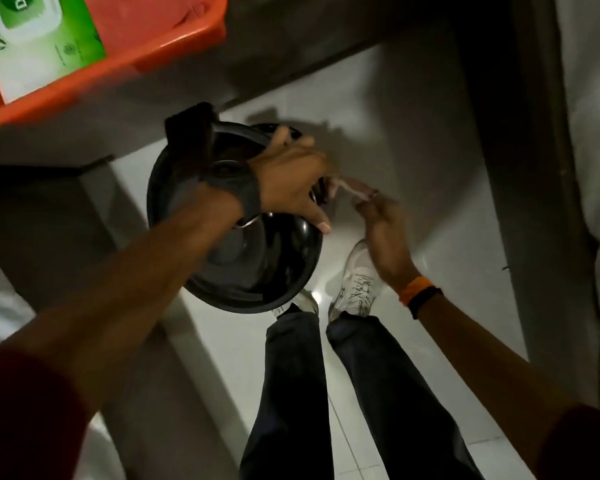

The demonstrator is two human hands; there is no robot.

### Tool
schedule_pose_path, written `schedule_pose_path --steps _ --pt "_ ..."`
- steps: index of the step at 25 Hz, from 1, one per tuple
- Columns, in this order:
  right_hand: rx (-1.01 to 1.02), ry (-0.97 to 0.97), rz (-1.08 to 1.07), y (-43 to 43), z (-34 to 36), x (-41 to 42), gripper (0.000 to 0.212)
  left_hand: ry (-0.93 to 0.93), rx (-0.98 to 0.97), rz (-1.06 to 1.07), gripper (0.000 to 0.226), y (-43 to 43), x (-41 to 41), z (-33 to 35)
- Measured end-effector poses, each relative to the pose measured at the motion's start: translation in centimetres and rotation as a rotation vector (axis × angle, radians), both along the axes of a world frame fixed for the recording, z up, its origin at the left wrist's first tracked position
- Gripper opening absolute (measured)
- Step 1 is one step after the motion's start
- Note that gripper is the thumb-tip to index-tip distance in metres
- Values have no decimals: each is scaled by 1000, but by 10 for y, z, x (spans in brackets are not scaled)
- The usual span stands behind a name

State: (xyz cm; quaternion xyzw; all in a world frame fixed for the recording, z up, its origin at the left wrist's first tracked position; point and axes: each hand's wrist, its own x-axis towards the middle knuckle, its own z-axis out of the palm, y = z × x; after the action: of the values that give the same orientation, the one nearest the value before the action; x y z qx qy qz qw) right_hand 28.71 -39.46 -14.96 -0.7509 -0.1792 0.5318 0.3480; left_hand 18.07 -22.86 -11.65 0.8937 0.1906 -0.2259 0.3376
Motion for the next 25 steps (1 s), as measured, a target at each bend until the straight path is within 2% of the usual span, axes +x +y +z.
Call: schedule_pose_path --steps 3,5,6,7,9,11,13,15,17,19,22,23,25 --pt "136 168 195 -19 20 -37 32 -38 -37 100 62 7 -30 28" --pt "334 107 382 -7 13 -40 46 -29 -98 181 61 6 -42 37" --pt "362 53 438 6 -3 -35 49 -33 -103 202 62 5 -47 38" --pt "303 30 435 22 -22 -26 50 -38 -96 197 64 2 -51 38" --pt "40 -4 348 60 -55 -4 47 -44 -41 143 68 -6 -63 38" --pt "-172 -81 416 81 -73 12 47 -69 18 95 68 -16 -78 36" --pt "-114 -64 518 80 -66 2 49 -88 32 93 67 -24 -90 33" --pt "95 75 565 66 -43 -30 57 -119 55 104 66 -26 -100 28" --pt "199 129 618 64 -35 -47 62 -157 94 94 65 -26 -108 21" --pt "138 78 658 89 -52 -39 55 -187 121 75 67 -26 -114 17" --pt "-133 -70 773 128 -75 -17 49 -197 165 2 69 -31 -125 13" --pt "-160 -83 772 130 -74 -17 49 -193 168 -4 70 -32 -130 12" --pt "-32 26 700 112 -54 -29 46 -193 141 64 70 -31 -137 14"
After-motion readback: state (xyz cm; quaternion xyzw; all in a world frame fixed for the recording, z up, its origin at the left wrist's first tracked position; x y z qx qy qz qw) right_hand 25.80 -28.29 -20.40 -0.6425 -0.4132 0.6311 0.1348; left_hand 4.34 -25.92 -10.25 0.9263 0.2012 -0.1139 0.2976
